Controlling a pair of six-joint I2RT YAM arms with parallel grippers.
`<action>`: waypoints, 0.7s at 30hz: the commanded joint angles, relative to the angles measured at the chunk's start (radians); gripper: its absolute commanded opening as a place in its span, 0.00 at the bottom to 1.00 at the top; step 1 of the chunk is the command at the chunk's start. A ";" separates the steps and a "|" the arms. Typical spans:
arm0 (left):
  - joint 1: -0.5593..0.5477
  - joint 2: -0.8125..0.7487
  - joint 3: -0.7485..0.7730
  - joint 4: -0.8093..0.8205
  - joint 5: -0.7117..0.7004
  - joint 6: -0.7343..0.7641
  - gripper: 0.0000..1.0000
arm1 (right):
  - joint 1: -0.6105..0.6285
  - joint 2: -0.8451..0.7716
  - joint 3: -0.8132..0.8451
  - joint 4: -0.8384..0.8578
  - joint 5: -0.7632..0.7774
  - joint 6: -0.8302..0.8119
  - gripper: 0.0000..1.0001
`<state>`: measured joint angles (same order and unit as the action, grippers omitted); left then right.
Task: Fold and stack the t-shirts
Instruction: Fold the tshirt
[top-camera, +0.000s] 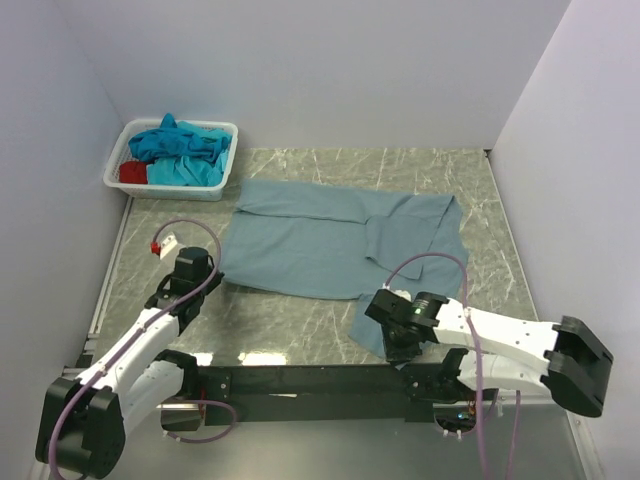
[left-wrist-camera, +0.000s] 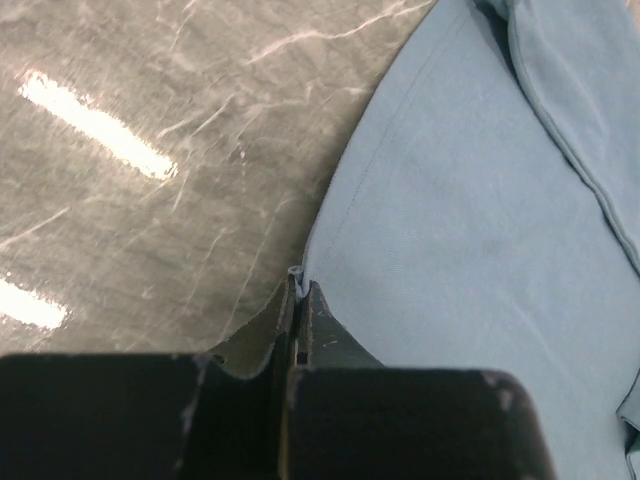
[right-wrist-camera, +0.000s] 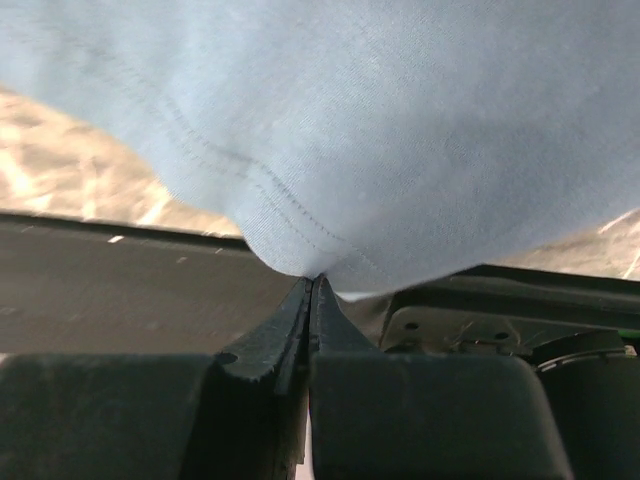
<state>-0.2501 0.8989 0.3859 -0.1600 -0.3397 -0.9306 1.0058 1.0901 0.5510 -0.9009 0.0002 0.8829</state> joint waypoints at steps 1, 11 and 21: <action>0.002 -0.023 -0.018 0.000 -0.018 -0.010 0.01 | 0.011 -0.061 0.046 -0.041 0.058 0.041 0.00; 0.002 0.021 -0.005 0.056 0.033 -0.007 0.01 | -0.009 0.004 0.131 -0.127 0.248 0.031 0.00; 0.002 0.175 0.117 0.152 0.083 -0.010 0.01 | -0.292 0.044 0.325 -0.061 0.490 -0.160 0.00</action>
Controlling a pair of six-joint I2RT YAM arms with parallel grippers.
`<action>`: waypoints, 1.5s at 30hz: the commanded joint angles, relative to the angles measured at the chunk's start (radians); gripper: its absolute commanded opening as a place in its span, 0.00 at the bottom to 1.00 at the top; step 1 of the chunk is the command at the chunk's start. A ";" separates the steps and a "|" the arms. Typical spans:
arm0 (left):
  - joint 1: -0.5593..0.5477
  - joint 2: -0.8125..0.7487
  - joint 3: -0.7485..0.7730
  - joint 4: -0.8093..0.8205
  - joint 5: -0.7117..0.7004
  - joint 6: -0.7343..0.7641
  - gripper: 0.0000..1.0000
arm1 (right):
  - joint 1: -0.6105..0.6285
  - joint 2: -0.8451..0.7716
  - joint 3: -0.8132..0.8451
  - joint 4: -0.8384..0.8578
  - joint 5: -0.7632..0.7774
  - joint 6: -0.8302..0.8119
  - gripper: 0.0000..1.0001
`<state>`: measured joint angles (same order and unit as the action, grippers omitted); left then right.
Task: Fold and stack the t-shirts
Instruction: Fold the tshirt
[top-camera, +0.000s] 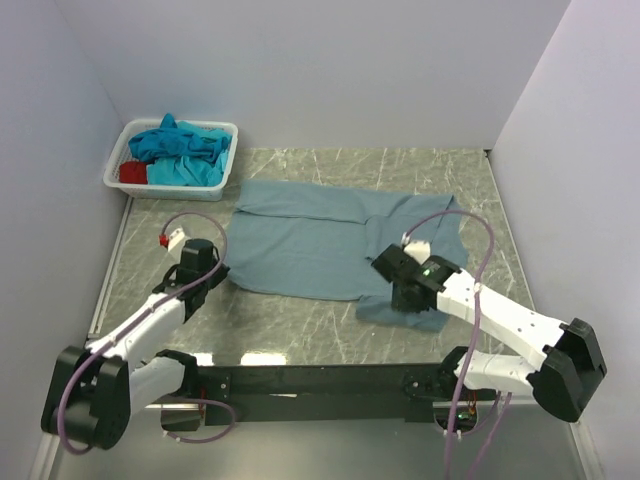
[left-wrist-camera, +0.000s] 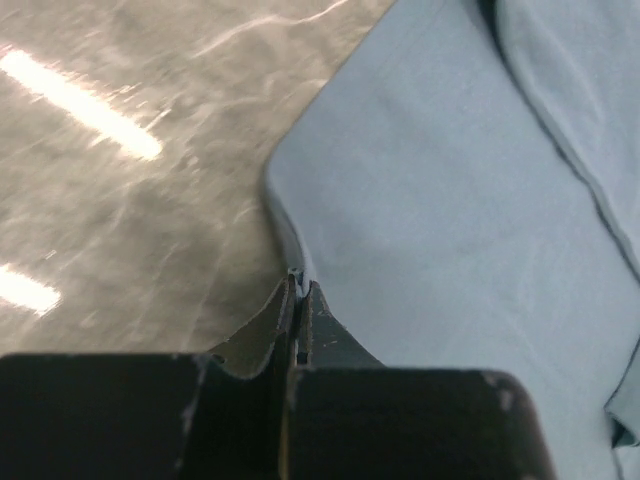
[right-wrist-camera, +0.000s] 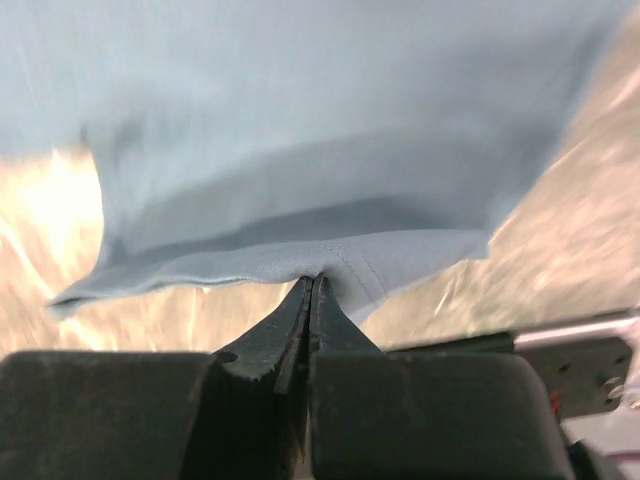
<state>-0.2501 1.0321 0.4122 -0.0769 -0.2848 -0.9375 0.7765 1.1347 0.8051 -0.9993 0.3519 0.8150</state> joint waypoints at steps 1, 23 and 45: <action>0.002 0.083 0.108 0.069 0.033 -0.001 0.01 | -0.103 0.010 0.084 0.063 0.150 -0.114 0.00; 0.044 0.465 0.514 0.042 0.010 -0.049 0.01 | -0.434 0.281 0.471 0.424 0.203 -0.519 0.00; 0.048 0.637 0.692 0.069 -0.007 -0.024 0.99 | -0.553 0.675 0.810 0.475 0.093 -0.611 0.27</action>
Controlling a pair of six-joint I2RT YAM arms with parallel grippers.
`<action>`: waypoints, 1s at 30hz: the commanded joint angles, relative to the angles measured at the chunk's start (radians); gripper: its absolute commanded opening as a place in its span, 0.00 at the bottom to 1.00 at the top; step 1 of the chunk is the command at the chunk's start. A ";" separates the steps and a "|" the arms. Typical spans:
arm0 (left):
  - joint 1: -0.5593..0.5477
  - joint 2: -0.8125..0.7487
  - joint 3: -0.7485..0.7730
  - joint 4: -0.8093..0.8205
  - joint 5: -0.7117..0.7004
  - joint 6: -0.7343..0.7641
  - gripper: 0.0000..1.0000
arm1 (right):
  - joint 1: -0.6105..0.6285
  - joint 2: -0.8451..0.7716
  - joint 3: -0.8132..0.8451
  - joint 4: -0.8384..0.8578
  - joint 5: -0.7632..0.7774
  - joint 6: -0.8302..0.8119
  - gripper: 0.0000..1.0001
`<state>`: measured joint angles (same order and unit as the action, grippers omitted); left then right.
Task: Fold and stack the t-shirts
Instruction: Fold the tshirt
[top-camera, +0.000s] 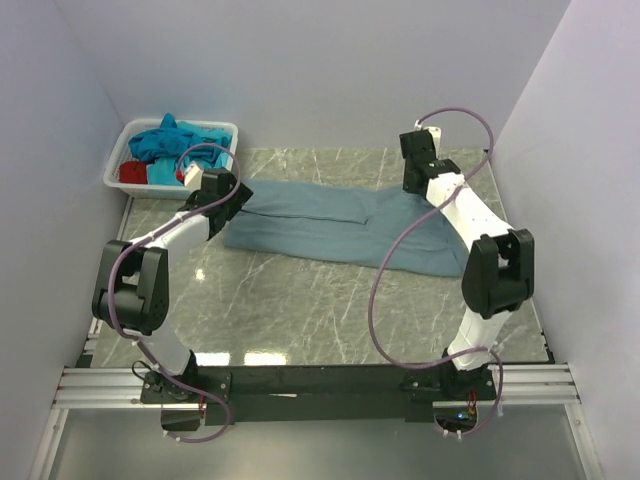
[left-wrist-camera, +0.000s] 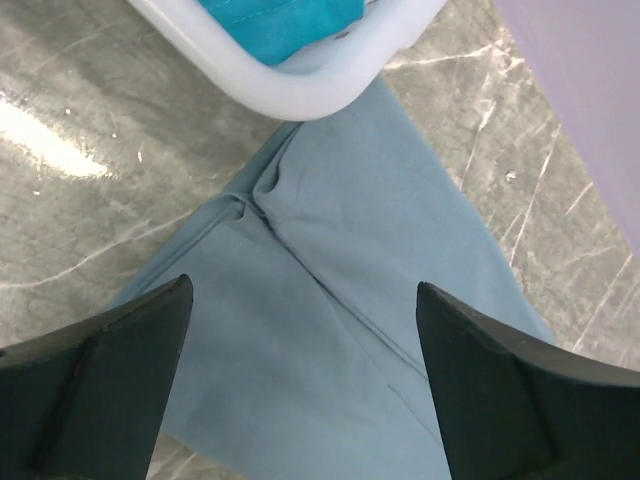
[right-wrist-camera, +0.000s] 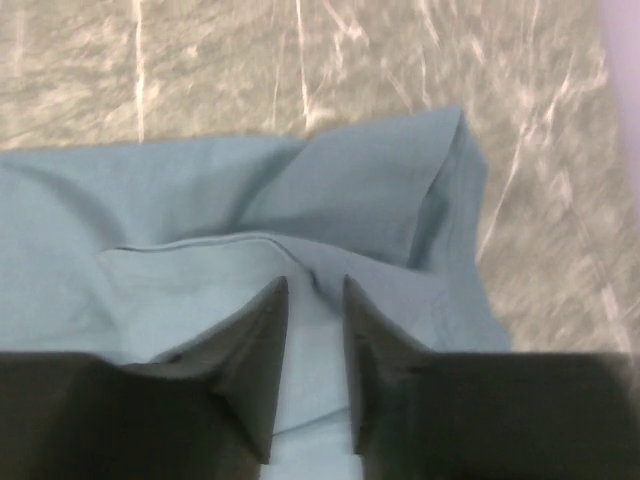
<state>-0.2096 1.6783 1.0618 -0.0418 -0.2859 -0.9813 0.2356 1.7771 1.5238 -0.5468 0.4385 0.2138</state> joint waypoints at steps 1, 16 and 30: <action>0.006 -0.026 0.043 0.034 -0.009 0.021 1.00 | -0.013 0.069 0.111 0.013 0.012 -0.004 0.40; 0.007 -0.357 -0.016 0.022 -0.099 0.125 1.00 | -0.018 -0.114 -0.077 0.125 0.008 0.116 0.89; 0.009 -0.763 -0.260 0.023 -0.122 0.174 0.99 | -0.019 -0.478 -0.523 0.307 -0.182 0.243 0.90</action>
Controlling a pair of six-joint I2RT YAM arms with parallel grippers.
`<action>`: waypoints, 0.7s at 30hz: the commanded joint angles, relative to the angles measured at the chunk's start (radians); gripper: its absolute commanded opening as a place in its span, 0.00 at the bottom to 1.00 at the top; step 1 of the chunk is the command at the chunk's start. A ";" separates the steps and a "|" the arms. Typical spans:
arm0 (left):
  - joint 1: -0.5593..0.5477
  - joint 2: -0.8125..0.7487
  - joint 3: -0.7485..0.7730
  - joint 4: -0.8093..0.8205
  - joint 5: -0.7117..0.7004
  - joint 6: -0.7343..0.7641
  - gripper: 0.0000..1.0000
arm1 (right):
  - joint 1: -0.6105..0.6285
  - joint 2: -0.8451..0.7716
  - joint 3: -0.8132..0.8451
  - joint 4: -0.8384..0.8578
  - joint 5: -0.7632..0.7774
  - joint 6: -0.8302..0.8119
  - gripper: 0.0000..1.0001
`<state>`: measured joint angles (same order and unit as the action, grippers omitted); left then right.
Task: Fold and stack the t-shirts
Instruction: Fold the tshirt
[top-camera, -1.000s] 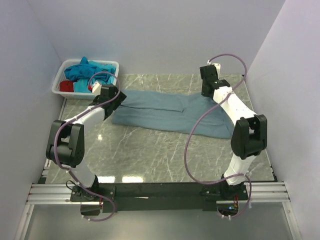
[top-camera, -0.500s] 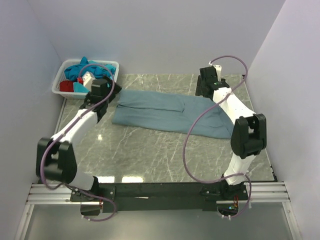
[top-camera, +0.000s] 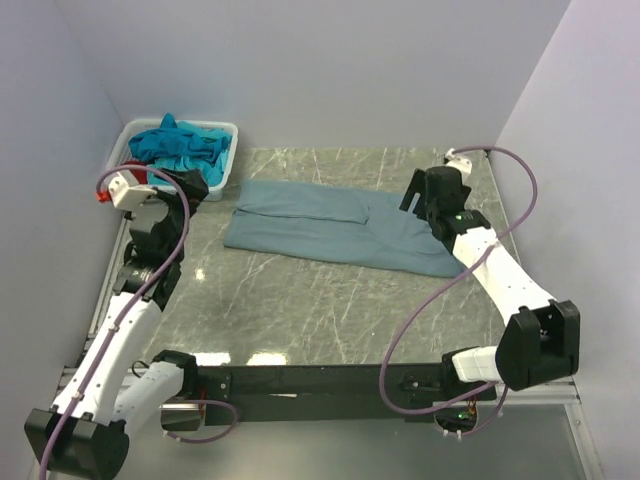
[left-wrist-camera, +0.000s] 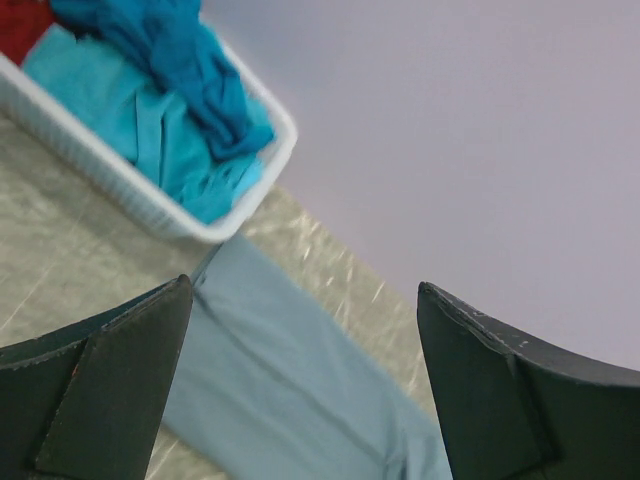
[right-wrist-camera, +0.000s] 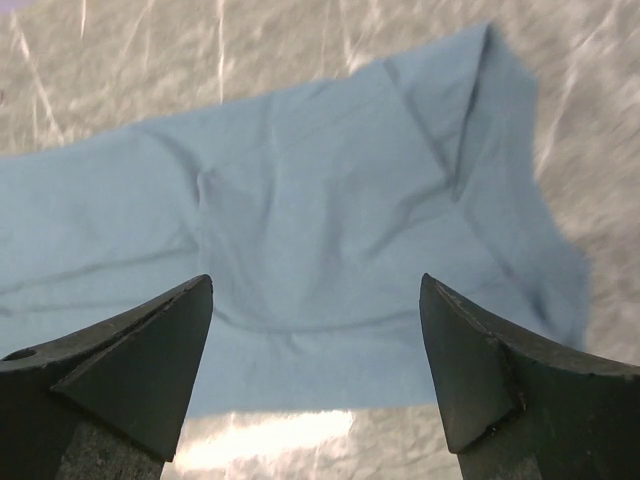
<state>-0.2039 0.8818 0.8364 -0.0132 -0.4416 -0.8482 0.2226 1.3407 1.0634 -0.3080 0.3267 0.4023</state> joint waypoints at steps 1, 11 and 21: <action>0.003 0.046 -0.033 0.005 0.117 0.061 0.99 | -0.006 -0.044 -0.080 0.075 -0.095 0.078 0.90; -0.011 0.397 -0.025 0.180 0.401 0.063 0.99 | -0.022 0.000 -0.214 0.004 -0.107 0.185 0.90; -0.043 0.837 0.145 0.148 0.513 0.060 0.93 | -0.129 0.223 -0.139 0.001 -0.285 0.188 0.91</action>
<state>-0.2394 1.6592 0.9157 0.0982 -0.0090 -0.8013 0.1192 1.5028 0.8577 -0.3164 0.1078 0.5812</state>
